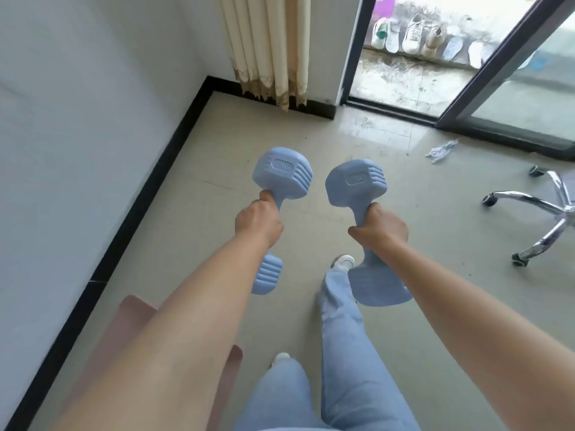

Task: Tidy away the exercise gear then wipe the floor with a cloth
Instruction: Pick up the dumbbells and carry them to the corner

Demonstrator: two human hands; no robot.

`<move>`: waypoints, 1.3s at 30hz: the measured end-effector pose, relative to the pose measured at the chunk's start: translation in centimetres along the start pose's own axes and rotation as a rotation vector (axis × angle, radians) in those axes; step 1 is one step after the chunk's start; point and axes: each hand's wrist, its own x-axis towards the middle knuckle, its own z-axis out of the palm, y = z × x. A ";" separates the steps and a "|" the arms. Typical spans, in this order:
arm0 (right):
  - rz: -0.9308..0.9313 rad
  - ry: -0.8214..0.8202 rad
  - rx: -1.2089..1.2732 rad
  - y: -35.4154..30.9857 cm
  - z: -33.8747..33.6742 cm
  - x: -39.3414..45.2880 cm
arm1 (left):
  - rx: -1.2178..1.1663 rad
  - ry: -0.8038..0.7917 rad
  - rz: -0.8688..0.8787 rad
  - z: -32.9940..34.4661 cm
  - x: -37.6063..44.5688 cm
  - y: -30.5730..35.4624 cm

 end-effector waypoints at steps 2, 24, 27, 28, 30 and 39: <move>-0.014 -0.014 -0.015 -0.3 -2.3 6.1 | 0.019 -0.017 0.004 -1.8 5.7 2.9; 0.009 -0.142 -0.215 -13.5 -3.6 59.9 | 0.464 -0.311 0.191 -5.8 61.2 4.7; 0.015 -0.169 -0.240 -12.9 2.1 66.4 | 0.566 -0.345 0.292 0.0 67.8 4.0; 0.016 -0.181 -0.249 -12.6 4.1 68.6 | 0.597 -0.342 0.330 2.1 70.0 3.8; 0.011 -0.209 -0.269 -11.9 8.1 72.6 | 0.653 -0.342 0.406 6.4 73.9 3.4; -0.180 -0.102 -0.357 -10.7 21.1 89.6 | 0.792 -0.284 0.605 22.6 88.6 1.7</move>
